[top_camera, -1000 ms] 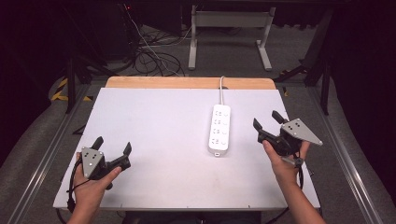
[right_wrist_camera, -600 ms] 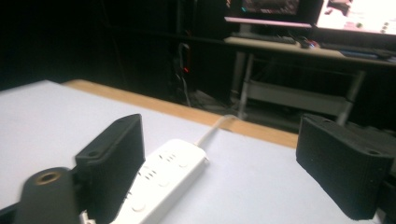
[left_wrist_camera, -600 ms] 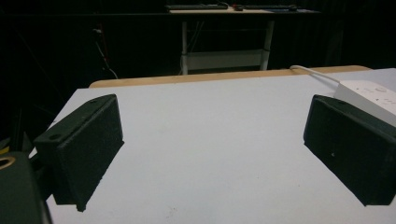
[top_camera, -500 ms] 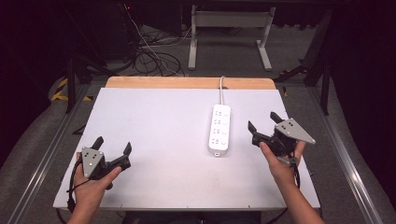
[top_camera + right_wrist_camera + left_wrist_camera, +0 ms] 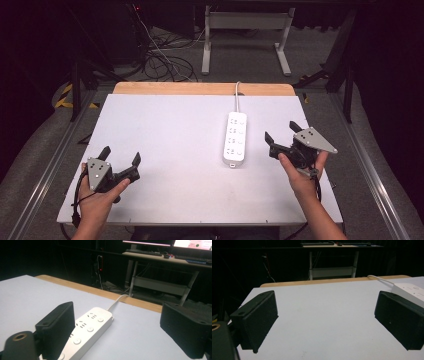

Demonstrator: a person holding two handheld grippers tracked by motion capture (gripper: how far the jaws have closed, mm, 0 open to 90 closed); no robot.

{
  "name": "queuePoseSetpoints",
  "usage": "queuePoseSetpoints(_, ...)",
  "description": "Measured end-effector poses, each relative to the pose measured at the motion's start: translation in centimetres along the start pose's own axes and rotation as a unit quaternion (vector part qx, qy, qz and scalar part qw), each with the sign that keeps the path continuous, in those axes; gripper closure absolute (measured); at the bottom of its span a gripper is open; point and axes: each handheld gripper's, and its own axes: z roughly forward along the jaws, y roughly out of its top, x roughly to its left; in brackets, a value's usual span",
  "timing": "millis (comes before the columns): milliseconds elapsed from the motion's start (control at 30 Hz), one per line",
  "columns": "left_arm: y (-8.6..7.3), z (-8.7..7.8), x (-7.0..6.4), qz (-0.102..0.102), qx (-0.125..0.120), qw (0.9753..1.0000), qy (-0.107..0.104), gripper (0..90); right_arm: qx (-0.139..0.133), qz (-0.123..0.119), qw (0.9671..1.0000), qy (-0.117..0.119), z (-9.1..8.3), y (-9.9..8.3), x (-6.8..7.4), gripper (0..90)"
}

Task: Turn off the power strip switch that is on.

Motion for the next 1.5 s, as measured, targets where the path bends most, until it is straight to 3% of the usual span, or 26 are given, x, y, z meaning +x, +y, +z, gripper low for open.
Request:
queuePoseSetpoints(833,0.05,0.30,-0.09,-0.001,0.000,1.0000,-0.004,5.2,-0.003,-0.017,0.9998,-0.005,-0.18,-0.40,0.23,11.5)
queuePoseSetpoints(1500,0.00,-0.12,0.21,-0.004,-0.001,1.0000,0.002,5.2,0.001,-0.015,0.9999,-0.002,0.23,-0.43,0.24,12.2)
